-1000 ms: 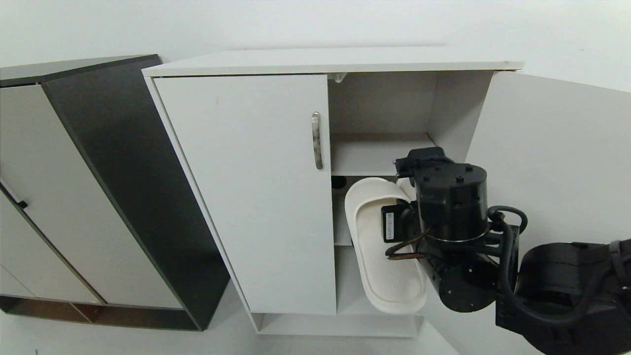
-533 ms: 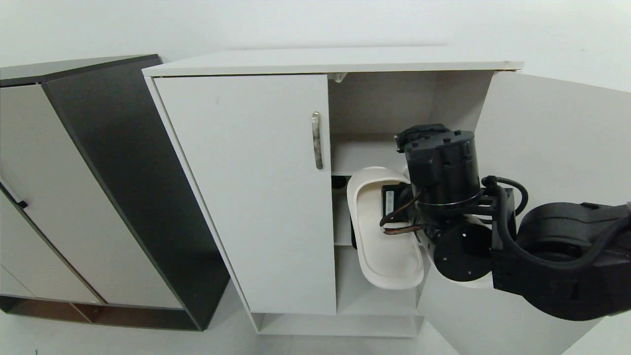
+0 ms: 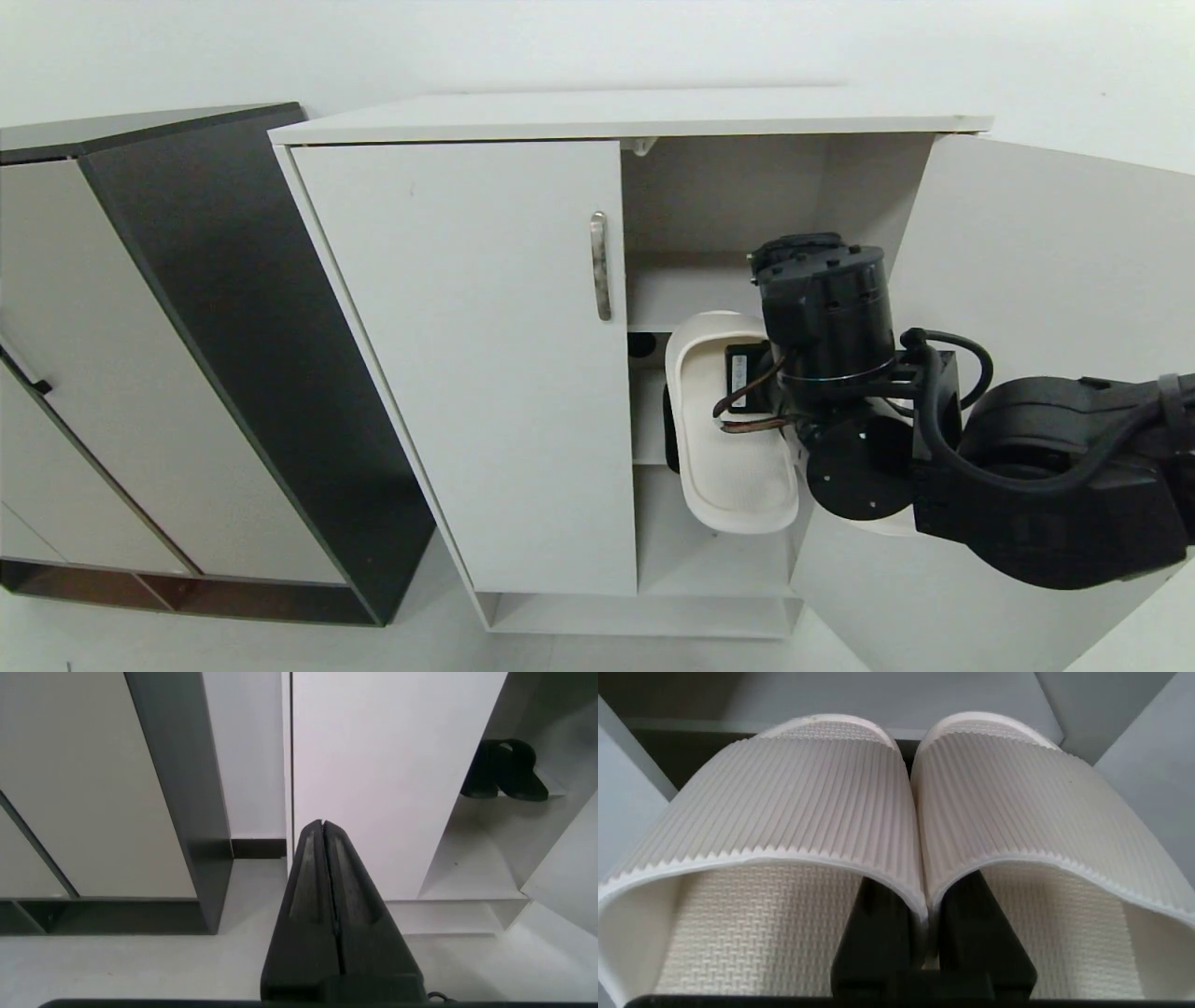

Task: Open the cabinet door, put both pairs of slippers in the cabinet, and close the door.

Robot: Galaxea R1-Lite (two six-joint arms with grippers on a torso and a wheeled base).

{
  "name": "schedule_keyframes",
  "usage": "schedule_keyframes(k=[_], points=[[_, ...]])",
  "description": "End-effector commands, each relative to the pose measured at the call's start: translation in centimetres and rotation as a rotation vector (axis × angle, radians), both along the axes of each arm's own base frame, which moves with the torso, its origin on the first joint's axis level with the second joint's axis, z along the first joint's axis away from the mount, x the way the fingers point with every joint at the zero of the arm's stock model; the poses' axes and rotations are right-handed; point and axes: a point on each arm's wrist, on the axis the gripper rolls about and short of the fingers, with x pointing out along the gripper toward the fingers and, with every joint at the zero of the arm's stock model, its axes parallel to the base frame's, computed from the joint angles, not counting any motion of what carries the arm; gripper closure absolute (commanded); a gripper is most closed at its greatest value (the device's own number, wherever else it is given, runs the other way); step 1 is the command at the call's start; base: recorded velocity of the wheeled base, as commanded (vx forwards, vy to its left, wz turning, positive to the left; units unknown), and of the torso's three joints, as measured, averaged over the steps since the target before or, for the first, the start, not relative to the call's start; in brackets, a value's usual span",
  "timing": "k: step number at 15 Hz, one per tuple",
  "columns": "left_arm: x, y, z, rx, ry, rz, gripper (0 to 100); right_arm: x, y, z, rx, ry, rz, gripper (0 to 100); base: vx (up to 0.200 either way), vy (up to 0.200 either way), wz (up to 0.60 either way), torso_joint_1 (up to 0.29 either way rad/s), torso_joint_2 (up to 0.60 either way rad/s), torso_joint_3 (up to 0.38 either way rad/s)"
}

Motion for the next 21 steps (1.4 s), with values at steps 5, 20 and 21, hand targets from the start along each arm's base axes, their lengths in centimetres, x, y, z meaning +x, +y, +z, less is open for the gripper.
schedule_keyframes(k=[5,20,21], points=[[0.0,0.0,0.0,0.000,0.001,-0.001,100,0.4,0.4,-0.5,-0.010,0.007,0.000,100,0.120,0.000,0.00,0.000,0.00,0.005],[0.0,0.0,0.0,0.000,0.001,-0.001,100,2.6,0.4,-1.8,-0.006,0.023,-0.004,100,0.120,0.000,0.00,0.002,0.00,0.001],[0.0,0.0,0.0,0.000,0.001,-0.001,100,2.9,0.5,-1.7,0.001,0.019,0.000,100,0.000,0.000,0.00,0.000,0.00,0.000]])
